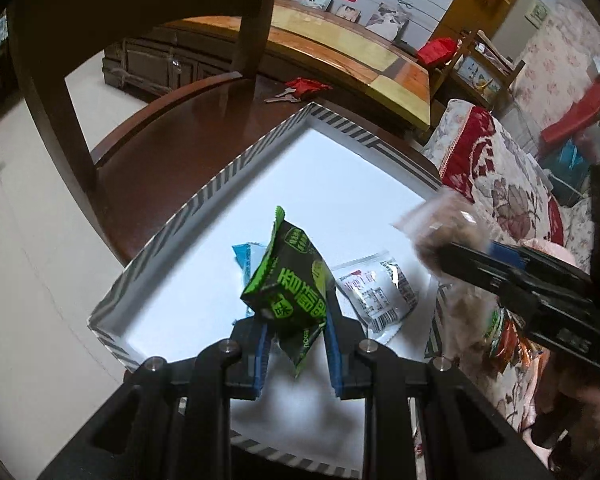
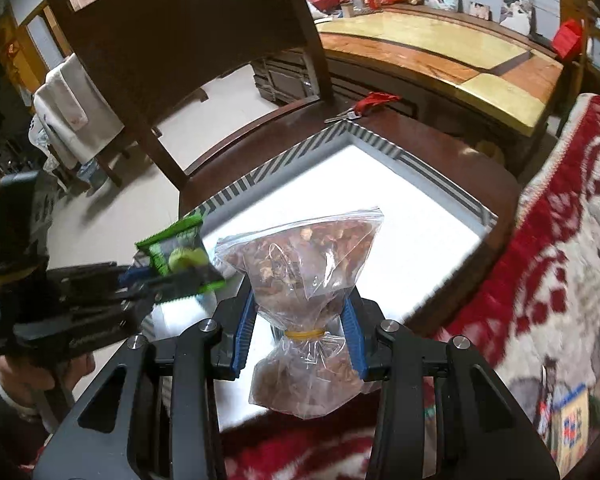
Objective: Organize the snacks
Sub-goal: 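Carry the green packet and nut bag over the white tray and release both, then move both grippers back to the remaining snacks on the bedspread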
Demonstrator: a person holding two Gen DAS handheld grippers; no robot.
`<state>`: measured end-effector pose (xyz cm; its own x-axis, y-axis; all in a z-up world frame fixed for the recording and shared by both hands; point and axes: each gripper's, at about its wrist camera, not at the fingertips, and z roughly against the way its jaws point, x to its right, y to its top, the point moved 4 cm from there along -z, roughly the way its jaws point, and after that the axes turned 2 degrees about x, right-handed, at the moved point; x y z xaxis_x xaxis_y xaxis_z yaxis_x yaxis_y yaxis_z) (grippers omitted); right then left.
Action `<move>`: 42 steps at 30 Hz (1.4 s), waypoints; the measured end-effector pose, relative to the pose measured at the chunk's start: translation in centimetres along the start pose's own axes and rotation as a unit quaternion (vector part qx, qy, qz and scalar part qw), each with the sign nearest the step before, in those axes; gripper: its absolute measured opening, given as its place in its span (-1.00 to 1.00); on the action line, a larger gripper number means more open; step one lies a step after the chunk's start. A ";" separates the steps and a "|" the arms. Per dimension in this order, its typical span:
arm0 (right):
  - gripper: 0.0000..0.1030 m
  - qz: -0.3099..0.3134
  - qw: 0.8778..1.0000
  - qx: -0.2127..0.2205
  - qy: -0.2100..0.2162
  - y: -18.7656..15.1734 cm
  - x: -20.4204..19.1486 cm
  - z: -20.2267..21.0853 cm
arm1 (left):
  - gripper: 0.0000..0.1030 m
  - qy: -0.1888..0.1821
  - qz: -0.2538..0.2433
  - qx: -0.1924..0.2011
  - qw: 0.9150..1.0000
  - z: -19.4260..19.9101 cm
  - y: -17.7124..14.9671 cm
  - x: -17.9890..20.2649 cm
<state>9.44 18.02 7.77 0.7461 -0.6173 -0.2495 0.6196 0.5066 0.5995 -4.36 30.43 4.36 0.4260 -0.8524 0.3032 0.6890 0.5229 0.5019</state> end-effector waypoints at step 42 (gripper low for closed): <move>0.01 -0.092 0.994 0.026 0.054 -2.4 2.2 1.8 | 0.33 -0.079 0.027 -0.006 0.996 1.1 0.3 0.0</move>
<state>9.16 14.33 7.14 0.6456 -0.6266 -0.4366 0.7362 0.3587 0.5738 -4.80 30.54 5.44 0.3657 -0.8123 0.4543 0.6745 0.5676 0.4720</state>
